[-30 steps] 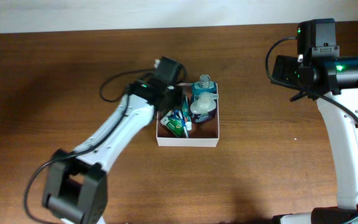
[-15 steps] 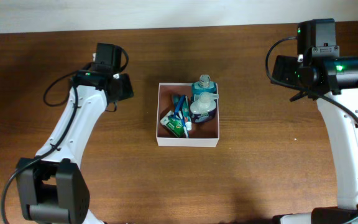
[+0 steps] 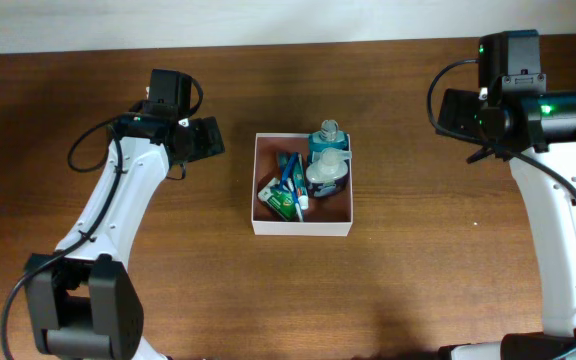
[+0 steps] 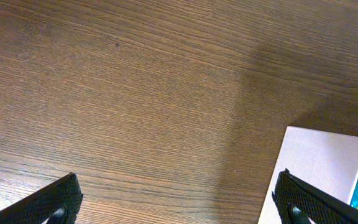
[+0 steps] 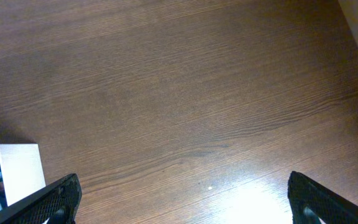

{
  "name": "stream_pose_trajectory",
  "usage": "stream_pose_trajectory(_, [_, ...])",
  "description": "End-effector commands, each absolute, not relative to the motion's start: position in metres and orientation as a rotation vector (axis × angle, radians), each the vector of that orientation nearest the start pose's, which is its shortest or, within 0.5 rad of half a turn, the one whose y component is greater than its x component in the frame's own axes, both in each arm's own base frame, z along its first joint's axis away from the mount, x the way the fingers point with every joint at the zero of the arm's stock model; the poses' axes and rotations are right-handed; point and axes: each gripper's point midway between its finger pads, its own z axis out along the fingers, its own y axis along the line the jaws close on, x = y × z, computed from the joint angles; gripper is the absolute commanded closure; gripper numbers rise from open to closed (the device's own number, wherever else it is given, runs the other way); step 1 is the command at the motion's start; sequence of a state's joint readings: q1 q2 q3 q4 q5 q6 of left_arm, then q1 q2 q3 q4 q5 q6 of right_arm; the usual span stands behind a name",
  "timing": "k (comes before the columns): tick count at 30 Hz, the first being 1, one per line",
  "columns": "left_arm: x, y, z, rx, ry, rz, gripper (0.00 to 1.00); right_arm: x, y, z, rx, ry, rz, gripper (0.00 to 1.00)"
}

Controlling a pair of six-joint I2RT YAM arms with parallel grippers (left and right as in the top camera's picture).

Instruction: Pack container

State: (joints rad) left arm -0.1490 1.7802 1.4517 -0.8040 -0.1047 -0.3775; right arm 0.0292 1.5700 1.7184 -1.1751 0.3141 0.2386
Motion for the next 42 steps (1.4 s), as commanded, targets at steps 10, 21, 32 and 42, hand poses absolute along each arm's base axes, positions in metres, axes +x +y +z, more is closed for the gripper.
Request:
stream_pose_trajectory(10, [0.43, -0.047, 0.137, -0.323, 2.651, -0.038, 0.0, 0.379, -0.046, 0.269, 0.394, 2.519, -0.321, 0.01])
stream_pose_trajectory(21, [0.43, -0.047, 0.137, -0.323, 2.651, -0.038, 0.0, 0.346, -0.042, 0.348, 0.395, 2.271, -0.218, 0.02])
stream_pose_trajectory(32, [0.43, -0.047, 0.137, -0.323, 2.651, -0.038, 0.0, 0.282, -0.017, 0.43, 0.287, 1.66, 0.08, 0.01])
stream_pose_trajectory(42, [0.43, -0.047, 0.137, -0.323, 2.651, -0.038, 0.0, 0.236, -0.012, 0.346, 0.238, 1.381, 0.147, 0.01])
